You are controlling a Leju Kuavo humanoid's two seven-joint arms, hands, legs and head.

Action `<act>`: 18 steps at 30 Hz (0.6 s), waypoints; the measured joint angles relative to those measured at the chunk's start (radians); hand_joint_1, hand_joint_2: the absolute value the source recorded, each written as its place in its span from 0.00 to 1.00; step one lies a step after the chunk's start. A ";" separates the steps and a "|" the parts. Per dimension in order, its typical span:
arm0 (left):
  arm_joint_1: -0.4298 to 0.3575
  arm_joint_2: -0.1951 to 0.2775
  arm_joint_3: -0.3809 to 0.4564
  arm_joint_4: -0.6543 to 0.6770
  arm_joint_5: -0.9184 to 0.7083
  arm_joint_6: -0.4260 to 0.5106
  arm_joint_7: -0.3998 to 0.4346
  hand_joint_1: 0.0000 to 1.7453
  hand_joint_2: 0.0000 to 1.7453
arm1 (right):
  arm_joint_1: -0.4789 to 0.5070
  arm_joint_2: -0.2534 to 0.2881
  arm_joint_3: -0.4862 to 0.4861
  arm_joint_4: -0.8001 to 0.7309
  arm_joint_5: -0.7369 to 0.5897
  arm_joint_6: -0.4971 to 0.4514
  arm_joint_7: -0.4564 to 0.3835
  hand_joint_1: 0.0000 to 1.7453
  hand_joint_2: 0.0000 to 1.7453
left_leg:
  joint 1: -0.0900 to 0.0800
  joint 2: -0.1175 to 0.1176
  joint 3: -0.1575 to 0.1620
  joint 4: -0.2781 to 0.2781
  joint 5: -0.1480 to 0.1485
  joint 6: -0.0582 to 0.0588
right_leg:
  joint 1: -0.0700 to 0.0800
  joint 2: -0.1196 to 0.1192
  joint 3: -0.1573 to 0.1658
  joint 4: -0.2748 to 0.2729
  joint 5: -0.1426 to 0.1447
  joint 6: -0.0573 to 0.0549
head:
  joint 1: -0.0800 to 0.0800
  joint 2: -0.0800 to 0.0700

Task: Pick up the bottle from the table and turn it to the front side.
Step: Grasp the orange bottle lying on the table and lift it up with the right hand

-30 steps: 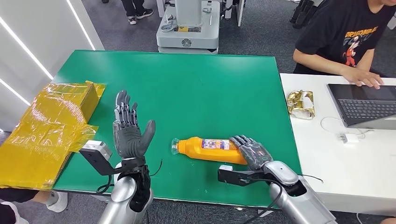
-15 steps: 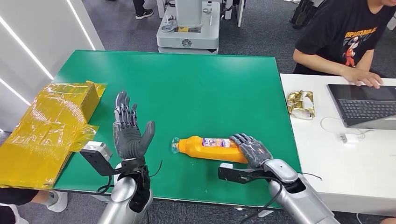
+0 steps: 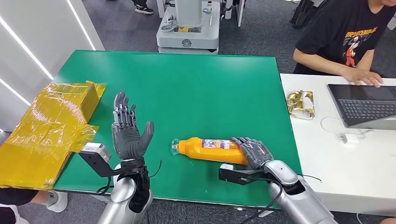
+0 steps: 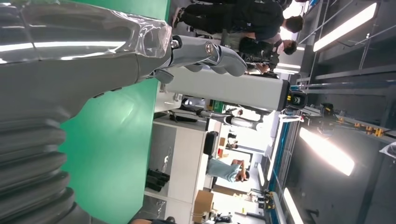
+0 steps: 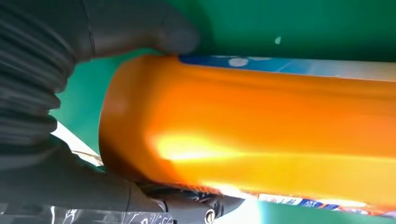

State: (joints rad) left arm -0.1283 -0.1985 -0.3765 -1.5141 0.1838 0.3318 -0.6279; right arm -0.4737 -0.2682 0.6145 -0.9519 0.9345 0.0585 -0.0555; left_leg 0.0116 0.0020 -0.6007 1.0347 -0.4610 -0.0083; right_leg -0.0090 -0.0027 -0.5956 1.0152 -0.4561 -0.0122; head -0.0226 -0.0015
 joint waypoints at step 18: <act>-0.018 -0.001 -0.005 0.007 0.002 0.002 0.002 0.00 1.00 | -0.098 0.047 0.021 0.076 0.017 0.039 -0.009 0.00 1.00 | 0.000 0.000 -0.001 0.000 0.000 0.001 | 0.000 0.000 -0.001 0.000 0.000 0.001 | 0.000 0.000</act>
State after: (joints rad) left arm -0.1465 -0.1991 -0.3813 -1.5071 0.1854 0.3343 -0.6260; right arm -0.5716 -0.2213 0.6353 -0.8755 0.9516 0.0975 -0.0643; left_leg 0.0115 0.0018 -0.6021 1.0346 -0.4607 -0.0077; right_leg -0.0090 -0.0027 -0.5966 1.0153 -0.4556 -0.0115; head -0.0226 -0.0015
